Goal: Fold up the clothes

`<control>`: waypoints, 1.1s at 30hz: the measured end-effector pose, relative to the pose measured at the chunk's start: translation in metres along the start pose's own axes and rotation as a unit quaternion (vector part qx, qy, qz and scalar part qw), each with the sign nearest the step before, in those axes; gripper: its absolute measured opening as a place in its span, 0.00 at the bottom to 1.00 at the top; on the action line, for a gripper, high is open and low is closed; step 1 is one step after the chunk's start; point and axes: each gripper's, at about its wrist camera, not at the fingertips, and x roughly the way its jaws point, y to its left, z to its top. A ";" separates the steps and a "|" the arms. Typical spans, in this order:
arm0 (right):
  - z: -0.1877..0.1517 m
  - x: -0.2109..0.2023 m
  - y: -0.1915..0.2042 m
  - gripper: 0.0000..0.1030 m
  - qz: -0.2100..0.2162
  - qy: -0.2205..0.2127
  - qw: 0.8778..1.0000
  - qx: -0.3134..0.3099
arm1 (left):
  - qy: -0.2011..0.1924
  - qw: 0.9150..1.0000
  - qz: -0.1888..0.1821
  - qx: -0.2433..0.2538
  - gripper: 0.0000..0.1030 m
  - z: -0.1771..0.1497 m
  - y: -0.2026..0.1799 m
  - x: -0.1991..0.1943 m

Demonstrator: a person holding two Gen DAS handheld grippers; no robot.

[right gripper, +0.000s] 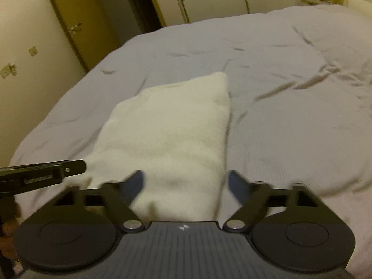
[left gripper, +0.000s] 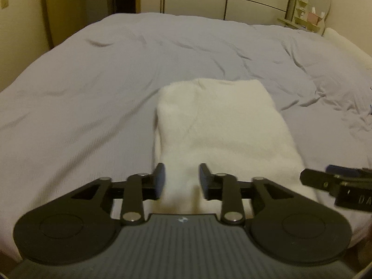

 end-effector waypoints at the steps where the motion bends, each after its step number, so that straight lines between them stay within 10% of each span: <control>1: -0.003 -0.005 0.001 0.87 -0.005 0.001 1.000 0.000 | 0.002 1.000 0.006 0.002 0.39 -0.004 -0.003 -0.007; 33: -0.048 -0.091 0.045 0.99 -0.097 -0.002 0.993 -0.071 | -0.038 0.998 0.032 0.032 0.93 -0.063 -0.034 -0.121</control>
